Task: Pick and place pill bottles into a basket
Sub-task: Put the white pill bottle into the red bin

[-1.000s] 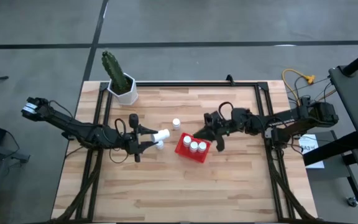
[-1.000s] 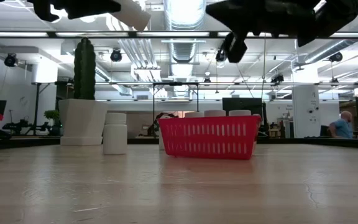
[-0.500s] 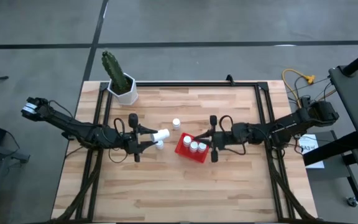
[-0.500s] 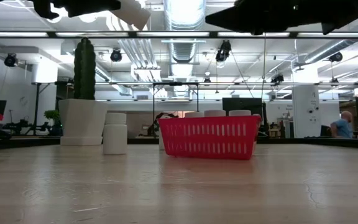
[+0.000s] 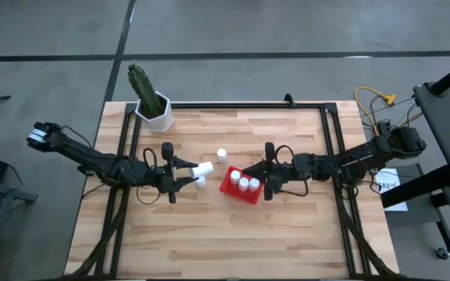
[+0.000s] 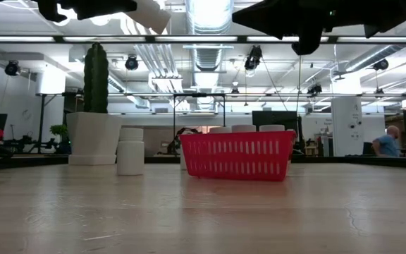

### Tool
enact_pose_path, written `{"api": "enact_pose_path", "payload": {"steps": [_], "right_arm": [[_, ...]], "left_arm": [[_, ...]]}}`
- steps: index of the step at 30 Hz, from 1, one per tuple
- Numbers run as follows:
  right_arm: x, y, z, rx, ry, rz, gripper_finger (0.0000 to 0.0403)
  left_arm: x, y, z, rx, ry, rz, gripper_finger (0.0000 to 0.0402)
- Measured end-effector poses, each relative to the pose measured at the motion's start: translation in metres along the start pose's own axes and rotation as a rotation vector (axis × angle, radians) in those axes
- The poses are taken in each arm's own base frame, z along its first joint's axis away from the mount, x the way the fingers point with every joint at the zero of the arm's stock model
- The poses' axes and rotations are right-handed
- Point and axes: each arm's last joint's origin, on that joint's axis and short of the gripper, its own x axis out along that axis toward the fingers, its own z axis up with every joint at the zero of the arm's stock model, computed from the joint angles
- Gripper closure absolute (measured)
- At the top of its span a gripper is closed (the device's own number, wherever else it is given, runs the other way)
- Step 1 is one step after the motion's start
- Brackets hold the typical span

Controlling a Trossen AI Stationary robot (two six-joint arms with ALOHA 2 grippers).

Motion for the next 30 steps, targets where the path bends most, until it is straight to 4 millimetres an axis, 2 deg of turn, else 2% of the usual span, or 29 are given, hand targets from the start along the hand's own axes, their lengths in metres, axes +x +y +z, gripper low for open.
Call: {"api": "enact_pose_path", "payload": {"steps": [10, 15, 17, 21, 30], "right_arm": [[0.002, -0.004, 0.005, 0.033, -0.017, -0.016, 0.0394], [0.004, -0.008, 0.009, 0.158, -0.031, -0.024, 0.0392], [0.004, -0.008, 0.01, 0.157, -0.042, -0.01, 0.0383], [0.004, -0.006, 0.009, 0.153, -0.033, 0.004, 0.0342], [0.004, -0.008, 0.005, 0.072, 0.064, -0.086, 0.0204]], "left_arm": [[0.0, 0.0, 0.0, -0.001, 0.001, 0.0, 0.0226], [0.0, 0.0, 0.0, -0.001, 0.002, 0.0, 0.0226], [0.0, 0.0, 0.0, -0.001, 0.003, 0.0, 0.0226], [0.0, 0.0, 0.0, -0.003, 0.001, 0.001, 0.0226], [0.0, 0.0, 0.0, -0.002, 0.003, 0.003, 0.0226]]}}
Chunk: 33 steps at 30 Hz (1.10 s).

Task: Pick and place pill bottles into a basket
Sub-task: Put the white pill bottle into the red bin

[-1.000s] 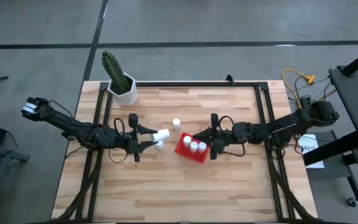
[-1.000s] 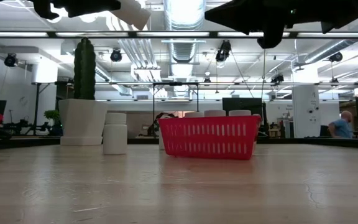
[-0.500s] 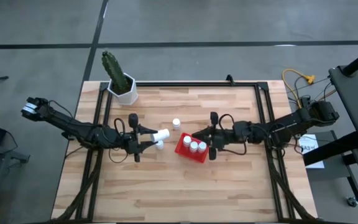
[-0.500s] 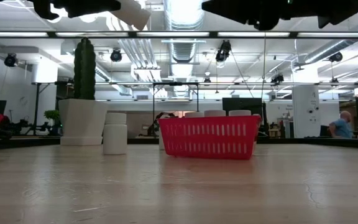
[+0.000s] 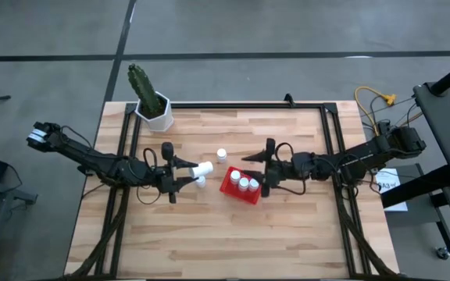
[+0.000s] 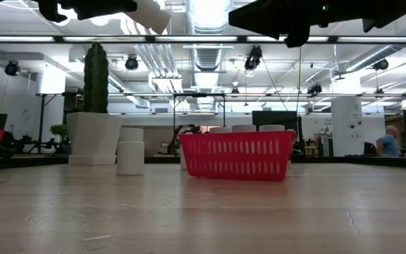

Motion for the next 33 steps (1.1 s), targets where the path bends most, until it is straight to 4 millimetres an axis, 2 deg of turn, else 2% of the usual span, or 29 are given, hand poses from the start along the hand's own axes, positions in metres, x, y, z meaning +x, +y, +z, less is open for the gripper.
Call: {"api": "enact_pose_path", "payload": {"steps": [5, 10, 21, 33], "right_arm": [[0.0, -0.002, -0.002, -0.073, 0.056, -0.065, 0.0147], [0.0, -0.003, -0.002, -0.114, 0.074, -0.082, 0.0122], [0.003, -0.005, 0.001, -0.322, 0.13, -0.132, 0.0148], [0.046, 0.003, 0.013, -0.568, 0.234, -0.161, 0.0143]], "left_arm": [[0.0, 0.001, 0.001, -0.004, -0.004, 0.004, 0.0226], [0.0, 0.002, 0.002, -0.015, -0.018, 0.017, 0.0226], [-0.001, 0.007, 0.008, -0.025, -0.071, 0.059, 0.0226], [0.0, 0.009, 0.009, -0.034, -0.082, 0.072, 0.0226]]}}
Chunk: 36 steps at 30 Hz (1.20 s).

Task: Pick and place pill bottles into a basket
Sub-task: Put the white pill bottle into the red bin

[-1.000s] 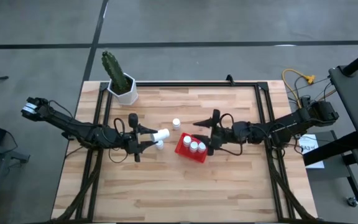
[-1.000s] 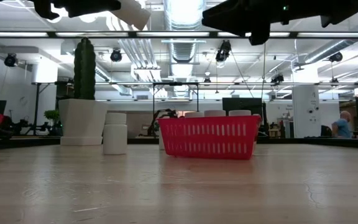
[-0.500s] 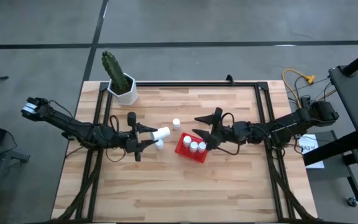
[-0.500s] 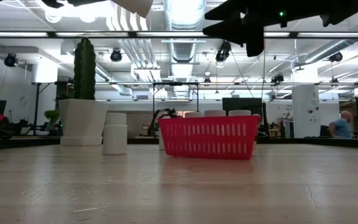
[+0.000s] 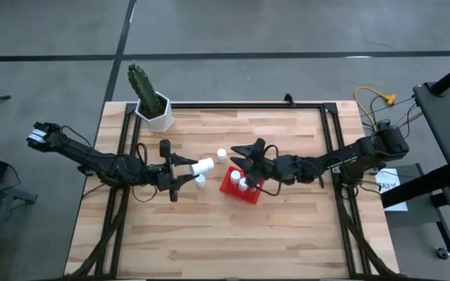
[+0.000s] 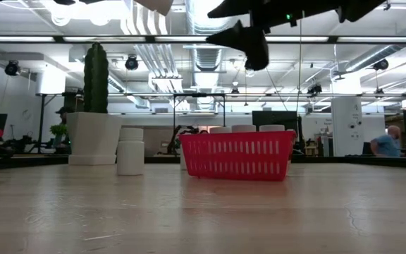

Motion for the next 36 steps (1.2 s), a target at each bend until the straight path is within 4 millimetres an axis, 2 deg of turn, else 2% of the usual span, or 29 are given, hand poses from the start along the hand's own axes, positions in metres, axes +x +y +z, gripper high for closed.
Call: {"api": "enact_pose_path", "payload": {"steps": [10, 16, 29, 36], "right_arm": [[0.02, -0.016, 0.02, 0.03, -0.015, -0.046, 0.0107], [0.026, -0.016, 0.028, 0.065, -0.026, -0.048, 0.0087], [0.021, -0.018, 0.037, 0.199, -0.068, -0.034, 0.0099], [0.02, -0.016, 0.042, 0.268, -0.181, 0.022, 0.0097]], "left_arm": [[0.0, 0.0, 0.0, -0.001, -0.001, 0.0, 0.0226], [0.0, 0.0, -0.001, 0.018, 0.0, 0.005, 0.0226], [0.001, 0.002, -0.001, 0.07, 0.02, 0.033, 0.0226], [0.001, 0.003, 0.0, 0.083, 0.009, 0.042, 0.0226]]}}
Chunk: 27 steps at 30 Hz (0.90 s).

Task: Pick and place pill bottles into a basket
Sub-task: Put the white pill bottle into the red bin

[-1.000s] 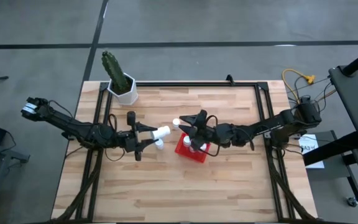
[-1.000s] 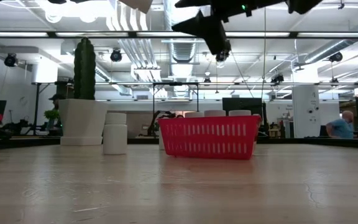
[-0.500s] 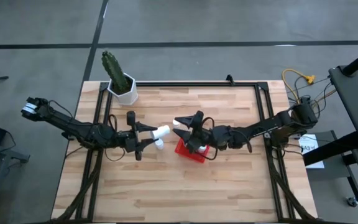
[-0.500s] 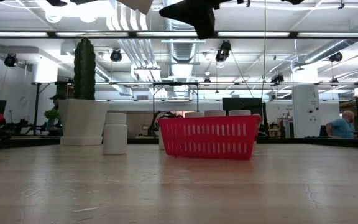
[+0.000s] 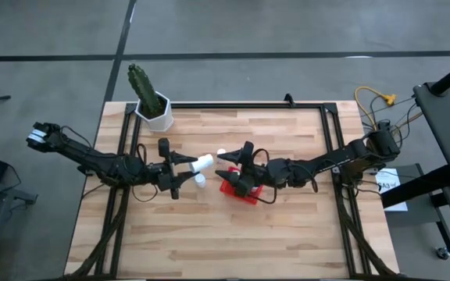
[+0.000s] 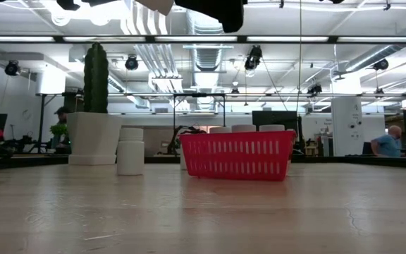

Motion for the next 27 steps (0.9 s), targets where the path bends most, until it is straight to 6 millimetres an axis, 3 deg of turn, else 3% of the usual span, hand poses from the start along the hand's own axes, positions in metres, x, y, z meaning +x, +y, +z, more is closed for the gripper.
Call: {"api": "enact_pose_path", "payload": {"steps": [27], "right_arm": [[0.003, -0.01, 0.011, 0.073, -0.104, 0.006, 0.0109]], "left_arm": [[-0.001, 0.004, 0.011, -0.078, -0.195, -0.062, 0.0226]]}}
